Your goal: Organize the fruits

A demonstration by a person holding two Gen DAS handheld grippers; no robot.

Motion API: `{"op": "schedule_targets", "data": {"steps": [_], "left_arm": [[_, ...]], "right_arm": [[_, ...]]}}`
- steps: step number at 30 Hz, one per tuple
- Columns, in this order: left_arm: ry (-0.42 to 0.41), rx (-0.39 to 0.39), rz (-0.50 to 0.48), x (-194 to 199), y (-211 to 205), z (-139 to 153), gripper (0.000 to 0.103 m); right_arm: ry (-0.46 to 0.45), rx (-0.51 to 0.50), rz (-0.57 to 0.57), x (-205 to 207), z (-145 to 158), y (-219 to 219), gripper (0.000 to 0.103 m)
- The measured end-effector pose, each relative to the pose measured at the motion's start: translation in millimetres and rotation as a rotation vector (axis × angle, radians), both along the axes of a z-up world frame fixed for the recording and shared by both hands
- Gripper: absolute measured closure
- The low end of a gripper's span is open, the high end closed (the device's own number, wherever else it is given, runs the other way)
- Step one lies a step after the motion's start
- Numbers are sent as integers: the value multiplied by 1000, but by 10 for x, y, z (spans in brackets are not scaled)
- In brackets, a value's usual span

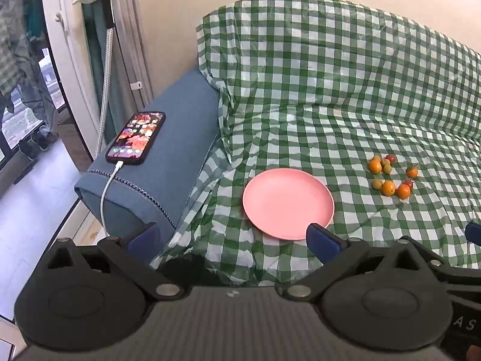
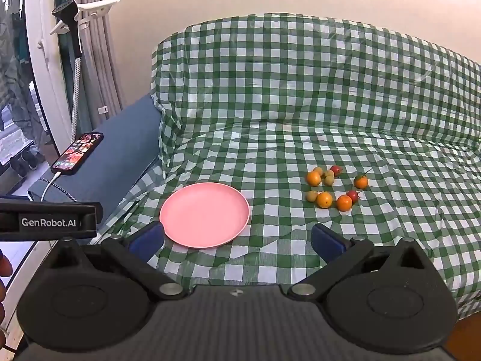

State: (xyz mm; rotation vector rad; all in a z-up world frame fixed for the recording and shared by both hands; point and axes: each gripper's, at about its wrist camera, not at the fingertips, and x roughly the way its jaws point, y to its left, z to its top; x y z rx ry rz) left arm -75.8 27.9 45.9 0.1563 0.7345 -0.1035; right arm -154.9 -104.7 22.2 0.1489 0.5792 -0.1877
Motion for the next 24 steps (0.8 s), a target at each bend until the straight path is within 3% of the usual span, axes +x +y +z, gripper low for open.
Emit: {"op": "schedule_targets", "data": {"steps": [10, 24], "left_arm": [[19, -13, 3, 44, 57, -50, 0], [31, -13, -3, 54, 40, -113, 0]], "right_arm": [[-4, 14, -6, -34, -32, -18, 1], [65, 20, -5, 67, -12, -3, 1]]}}
